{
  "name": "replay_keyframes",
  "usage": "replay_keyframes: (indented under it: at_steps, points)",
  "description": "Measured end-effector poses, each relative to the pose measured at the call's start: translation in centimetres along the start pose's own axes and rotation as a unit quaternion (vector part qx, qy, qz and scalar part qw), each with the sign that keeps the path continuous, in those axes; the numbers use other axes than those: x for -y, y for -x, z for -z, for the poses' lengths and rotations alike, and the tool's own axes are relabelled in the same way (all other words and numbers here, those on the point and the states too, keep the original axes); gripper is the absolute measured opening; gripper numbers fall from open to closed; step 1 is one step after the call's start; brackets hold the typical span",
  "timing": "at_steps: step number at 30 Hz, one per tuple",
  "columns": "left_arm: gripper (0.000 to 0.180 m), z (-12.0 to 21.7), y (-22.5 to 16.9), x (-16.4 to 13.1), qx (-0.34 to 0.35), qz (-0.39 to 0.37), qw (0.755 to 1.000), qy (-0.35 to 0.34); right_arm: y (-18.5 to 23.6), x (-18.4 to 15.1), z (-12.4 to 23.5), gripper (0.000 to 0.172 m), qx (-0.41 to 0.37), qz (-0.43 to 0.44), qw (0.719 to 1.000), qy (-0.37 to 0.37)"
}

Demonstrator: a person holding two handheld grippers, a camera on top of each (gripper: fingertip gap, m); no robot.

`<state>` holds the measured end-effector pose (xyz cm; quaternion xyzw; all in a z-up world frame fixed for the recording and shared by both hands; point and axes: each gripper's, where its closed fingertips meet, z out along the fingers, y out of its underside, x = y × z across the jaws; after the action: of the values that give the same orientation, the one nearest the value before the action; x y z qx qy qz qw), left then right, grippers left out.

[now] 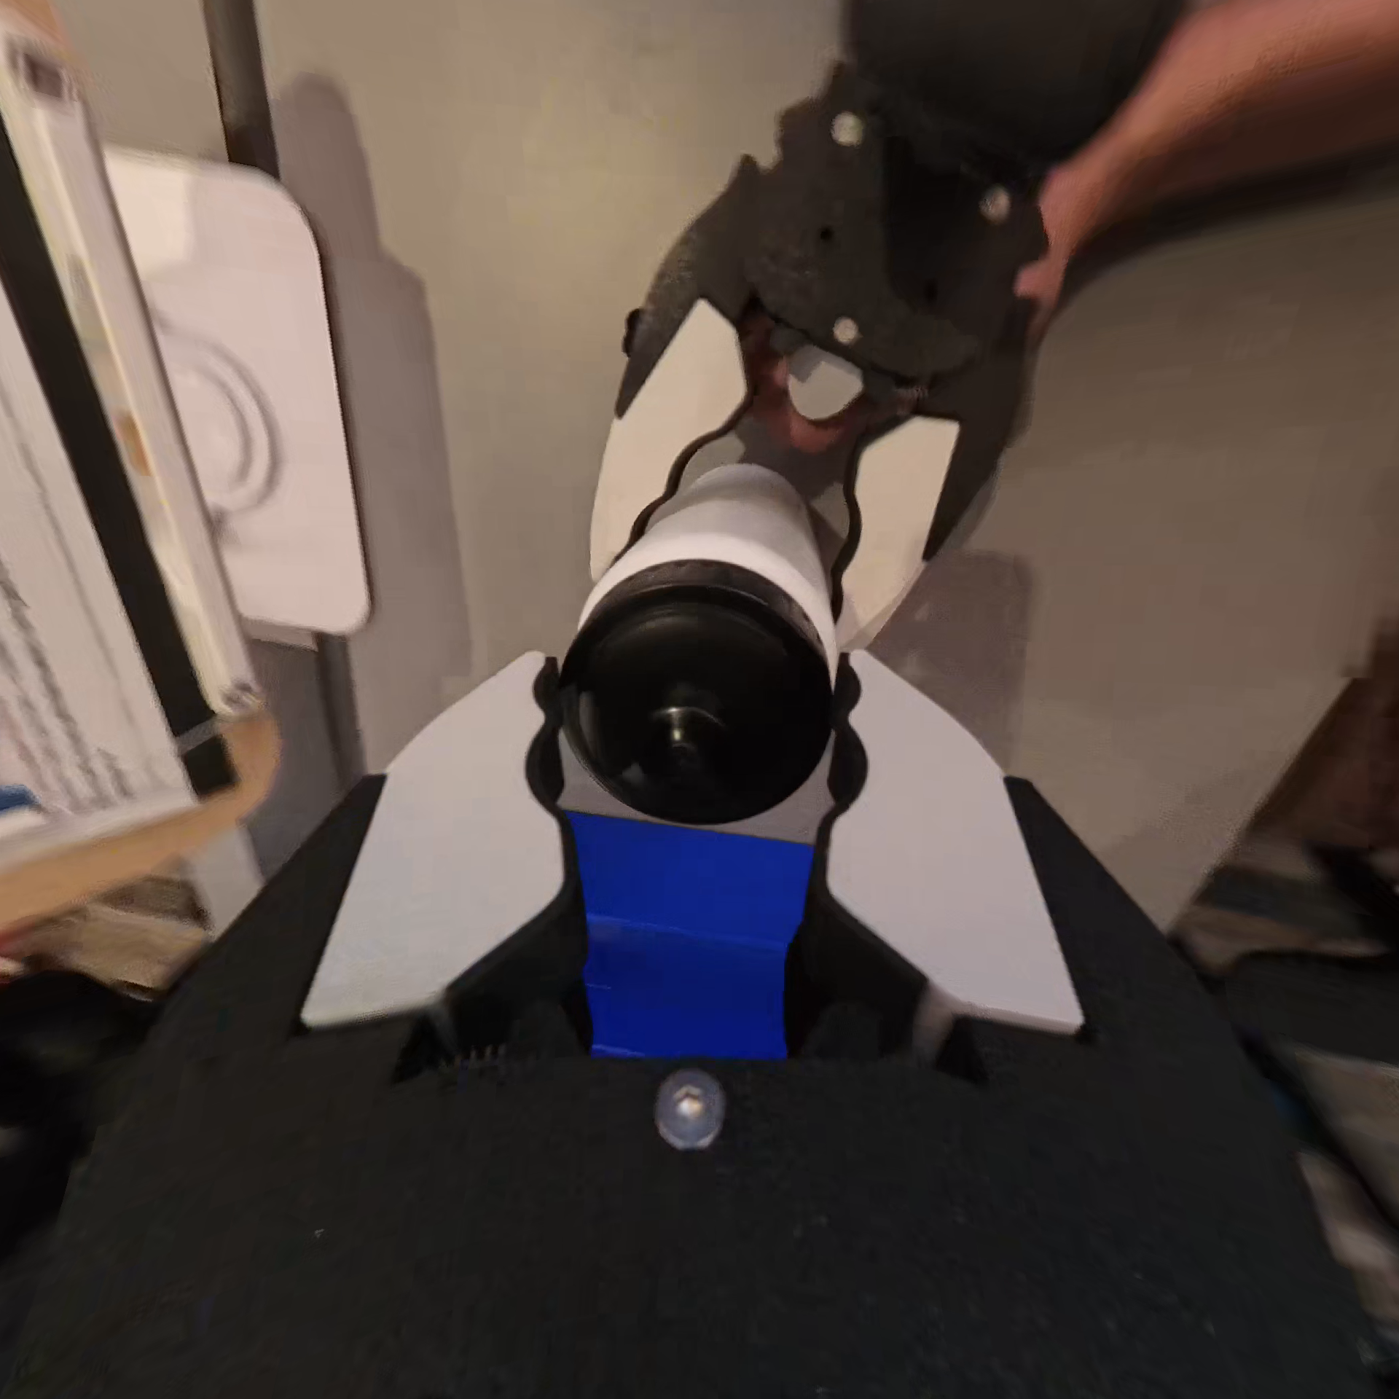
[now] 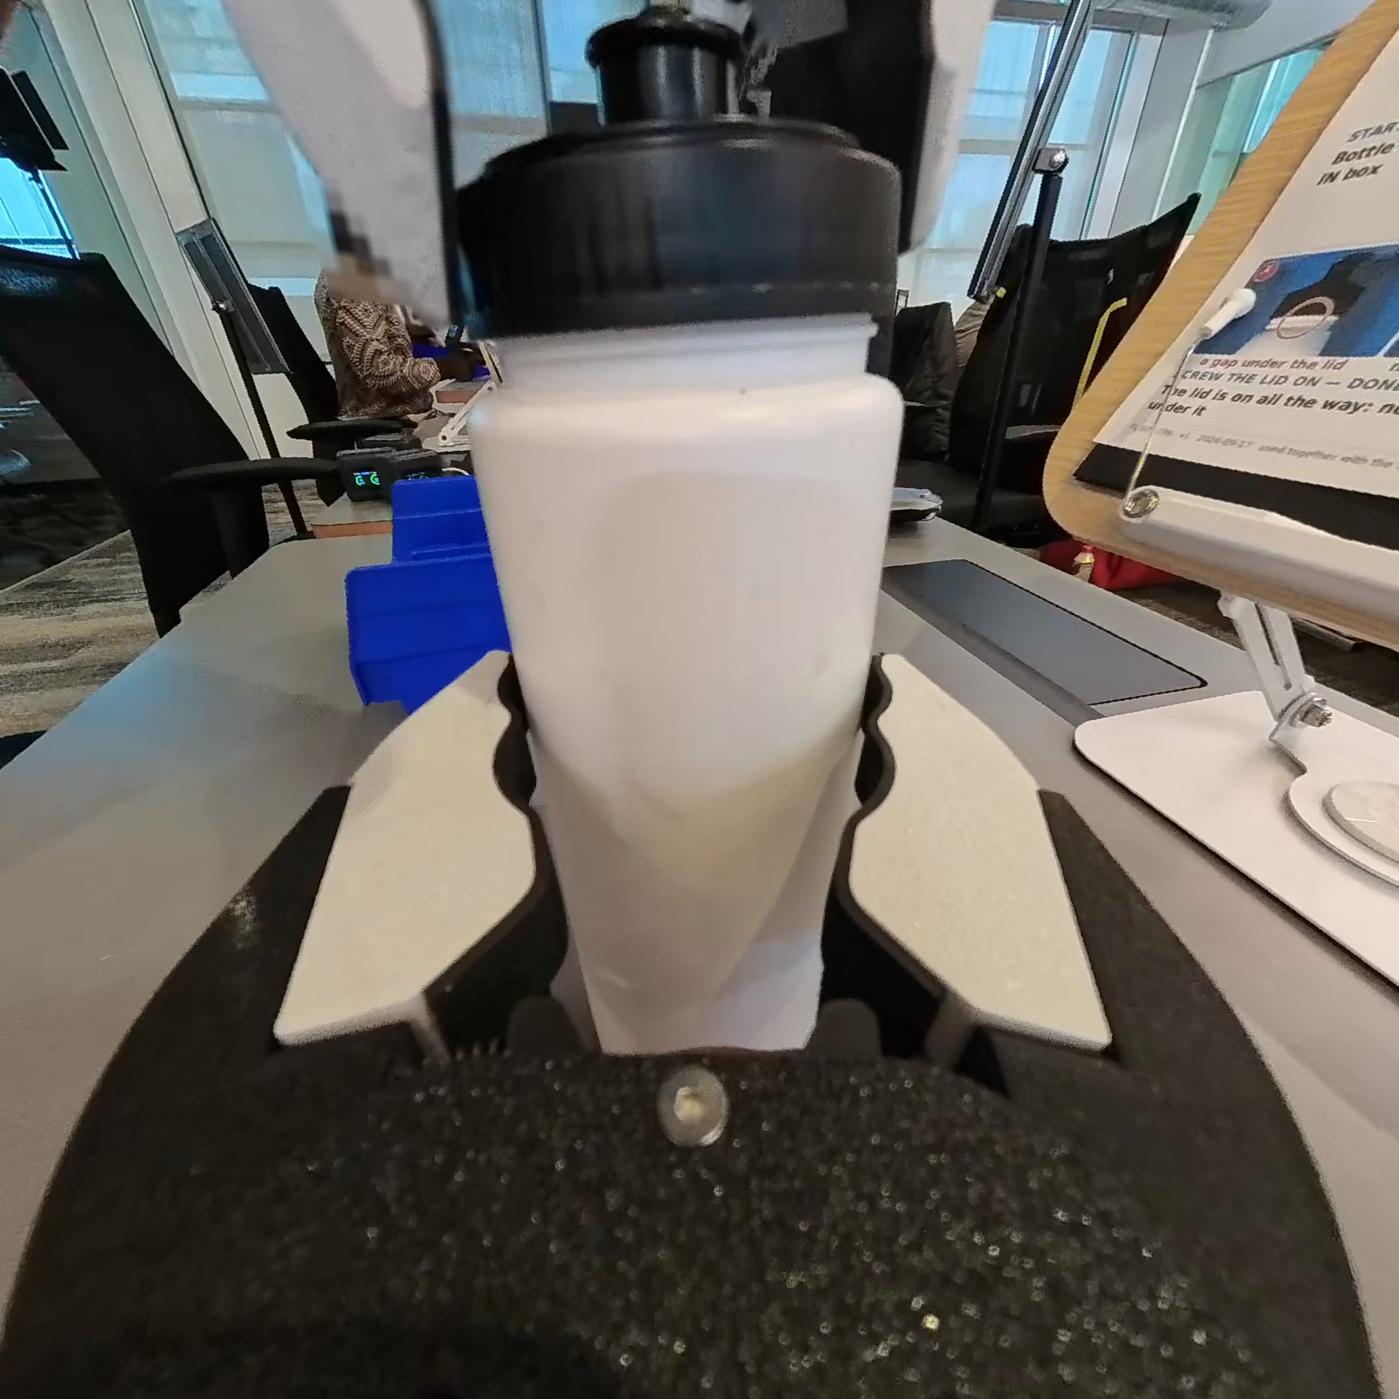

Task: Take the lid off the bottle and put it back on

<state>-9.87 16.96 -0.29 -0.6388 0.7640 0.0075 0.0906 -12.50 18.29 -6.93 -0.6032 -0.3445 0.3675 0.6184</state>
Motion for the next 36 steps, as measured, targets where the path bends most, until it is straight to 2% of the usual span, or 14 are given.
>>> replay_keyframes:
  at_steps: [2, 4, 7, 8, 11, 13, 15, 17, 18, 21, 24, 28, 33, 36]
  points:
    - [0.069, -0.2, 0.0, -0.1, 0.016, -0.069, 0.997, 0.000, 0.0, 0.0, 0.0, 0.084, -0.001, -0.002, 1.000, 0.000]
    - [0.069, -0.3, 0.0, -0.1, 0.022, -0.103, 0.994, 0.006, 0.0, 0.0, 0.0, 0.084, -0.001, -0.002, 1.000, -0.001]
    - [0.069, -0.2, 0.0, -0.1, 0.029, -0.088, 0.996, 0.015, -0.1, 0.0, 0.0, 0.084, -0.001, -0.005, 1.000, -0.002]
    - [0.069, 0.0, -0.1, 0.2, 0.026, -0.064, 0.998, 0.010, 0.0, 0.0, 0.0, 0.084, 0.000, -0.005, 1.000, -0.002]
    - [0.096, 0.7, -0.4, 0.8, 0.022, 0.022, 1.000, -0.004, -0.1, 0.0, 0.0, 0.084, 0.000, -0.005, 1.000, -0.002]
    - [0.097, 1.1, 0.3, 1.1, 0.053, 0.111, 0.992, -0.008, -0.1, 0.0, 0.0, 0.084, 0.000, -0.007, 1.000, -0.002]
    - [0.096, 1.5, 0.3, 1.2, 0.046, 0.232, 0.971, -0.018, -0.1, 0.0, 0.0, 0.084, -0.001, -0.007, 1.000, -0.003]
    - [0.096, 1.5, -0.4, 1.5, -0.001, 0.343, 0.939, -0.039, -0.1, 0.0, 0.0, 0.084, -0.001, -0.008, 1.000, -0.003]
    - [0.096, 1.3, -0.2, 1.4, 0.002, 0.366, 0.930, -0.045, -0.1, 0.0, 0.0, 0.084, -0.001, -0.008, 1.000, -0.003]
    - [0.090, 0.3, 1.6, -0.8, 0.070, 0.399, 0.914, -0.016, -0.1, 0.0, 0.0, 0.084, -0.001, -0.008, 1.000, -0.001]
    - [0.086, -0.6, 1.1, -0.6, 0.023, 0.428, 0.903, -0.028, -0.1, 0.0, 0.0, 0.084, -0.001, -0.009, 1.000, -0.002]
    - [0.073, -0.7, 0.6, -0.3, -0.003, 0.398, 0.917, -0.025, -0.1, 0.0, 0.0, 0.084, -0.001, -0.008, 1.000, -0.002]
    - [0.073, -0.7, 0.3, -0.3, -0.012, 0.287, 0.958, -0.007, 0.0, 0.0, 0.0, 0.084, 0.000, -0.004, 1.000, -0.001]
    - [0.074, -0.8, 0.2, -0.4, -0.011, 0.178, 0.984, 0.002, -0.1, 0.0, 0.0, 0.084, 0.000, -0.006, 1.000, -0.002]
